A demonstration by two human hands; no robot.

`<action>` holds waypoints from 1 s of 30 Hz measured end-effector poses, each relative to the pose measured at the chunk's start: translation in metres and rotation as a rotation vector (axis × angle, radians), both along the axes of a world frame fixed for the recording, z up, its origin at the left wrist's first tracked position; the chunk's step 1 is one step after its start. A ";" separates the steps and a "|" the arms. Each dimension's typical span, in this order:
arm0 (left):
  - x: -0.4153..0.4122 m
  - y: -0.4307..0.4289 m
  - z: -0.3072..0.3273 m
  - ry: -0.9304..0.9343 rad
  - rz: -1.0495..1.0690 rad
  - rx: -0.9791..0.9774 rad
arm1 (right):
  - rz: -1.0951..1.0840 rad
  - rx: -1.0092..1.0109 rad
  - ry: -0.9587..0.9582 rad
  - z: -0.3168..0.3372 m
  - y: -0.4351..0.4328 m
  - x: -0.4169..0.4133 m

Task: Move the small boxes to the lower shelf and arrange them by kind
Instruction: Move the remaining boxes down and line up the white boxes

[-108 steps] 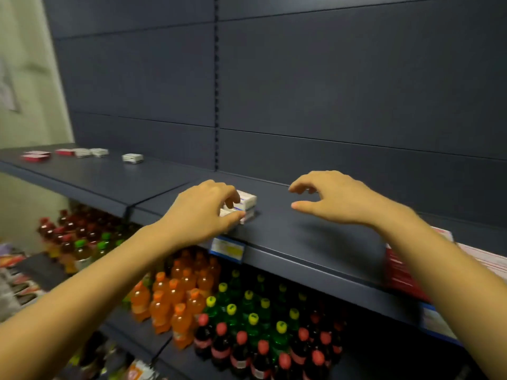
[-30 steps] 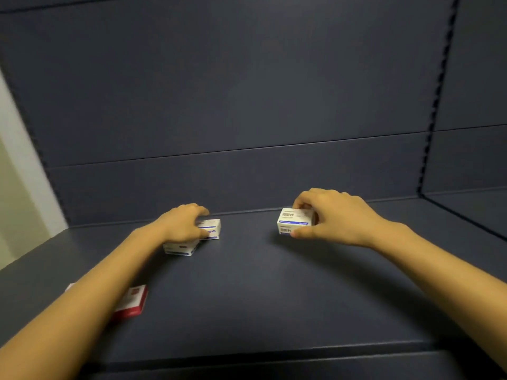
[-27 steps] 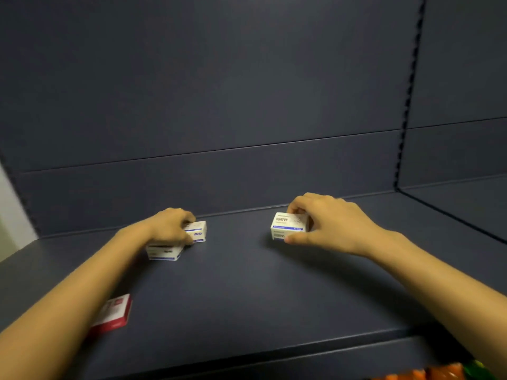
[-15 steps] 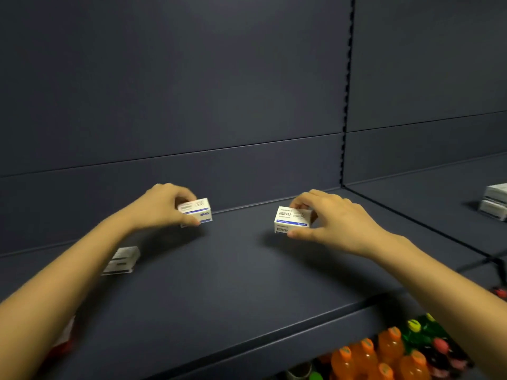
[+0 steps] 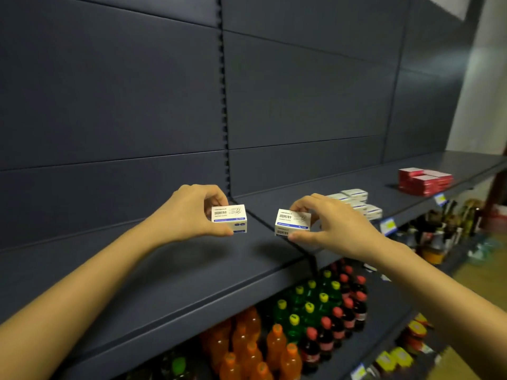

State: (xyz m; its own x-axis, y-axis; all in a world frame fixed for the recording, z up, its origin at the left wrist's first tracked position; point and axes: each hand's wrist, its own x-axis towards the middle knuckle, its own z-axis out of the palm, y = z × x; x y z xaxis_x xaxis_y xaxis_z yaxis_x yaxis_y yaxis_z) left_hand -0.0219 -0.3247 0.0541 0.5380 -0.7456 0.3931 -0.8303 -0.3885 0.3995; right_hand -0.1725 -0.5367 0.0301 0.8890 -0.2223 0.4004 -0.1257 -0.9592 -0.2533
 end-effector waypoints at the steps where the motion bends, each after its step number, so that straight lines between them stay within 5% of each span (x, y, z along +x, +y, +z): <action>1: -0.009 -0.015 -0.002 0.001 -0.008 -0.004 | -0.007 0.013 -0.003 -0.001 -0.013 -0.010; 17: -0.101 -0.189 -0.016 -0.004 0.017 -0.093 | -0.028 0.082 0.061 -0.015 -0.186 -0.112; 30: -0.072 -0.281 -0.011 0.075 0.118 -0.073 | 0.065 0.186 -0.010 -0.016 -0.271 -0.077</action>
State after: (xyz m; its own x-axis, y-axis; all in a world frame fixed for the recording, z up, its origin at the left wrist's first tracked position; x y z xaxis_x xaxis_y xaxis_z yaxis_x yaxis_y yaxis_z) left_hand -0.0938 -0.6061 0.0433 0.6505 -0.6462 0.3990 -0.7470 -0.4496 0.4897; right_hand -0.2492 -0.8075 0.0142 0.8999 -0.2355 0.3670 -0.0616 -0.9018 -0.4277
